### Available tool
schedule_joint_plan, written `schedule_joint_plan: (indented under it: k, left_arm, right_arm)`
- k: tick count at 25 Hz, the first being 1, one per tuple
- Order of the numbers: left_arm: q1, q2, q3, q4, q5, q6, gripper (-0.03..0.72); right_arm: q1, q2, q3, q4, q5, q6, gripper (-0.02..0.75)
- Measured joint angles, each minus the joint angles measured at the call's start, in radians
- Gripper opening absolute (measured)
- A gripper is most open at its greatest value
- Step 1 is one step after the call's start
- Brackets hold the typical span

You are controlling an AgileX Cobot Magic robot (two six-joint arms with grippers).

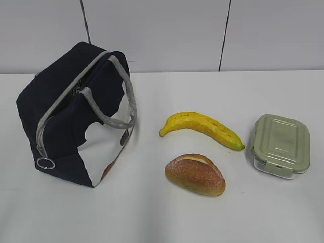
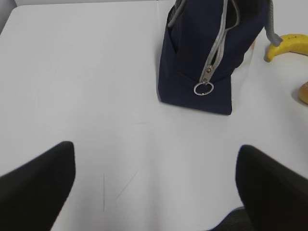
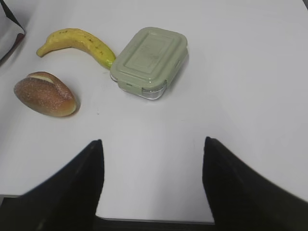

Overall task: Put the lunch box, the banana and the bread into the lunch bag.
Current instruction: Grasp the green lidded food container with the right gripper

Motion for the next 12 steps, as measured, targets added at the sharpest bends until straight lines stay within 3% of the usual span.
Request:
schedule_joint_plan:
  k: [12]
  left_arm:
    - [0.000, 0.000, 0.000, 0.000, 0.000, 0.000, 0.652]
  right_arm:
    - [0.000, 0.000, 0.000, 0.000, 0.000, 0.000, 0.477]
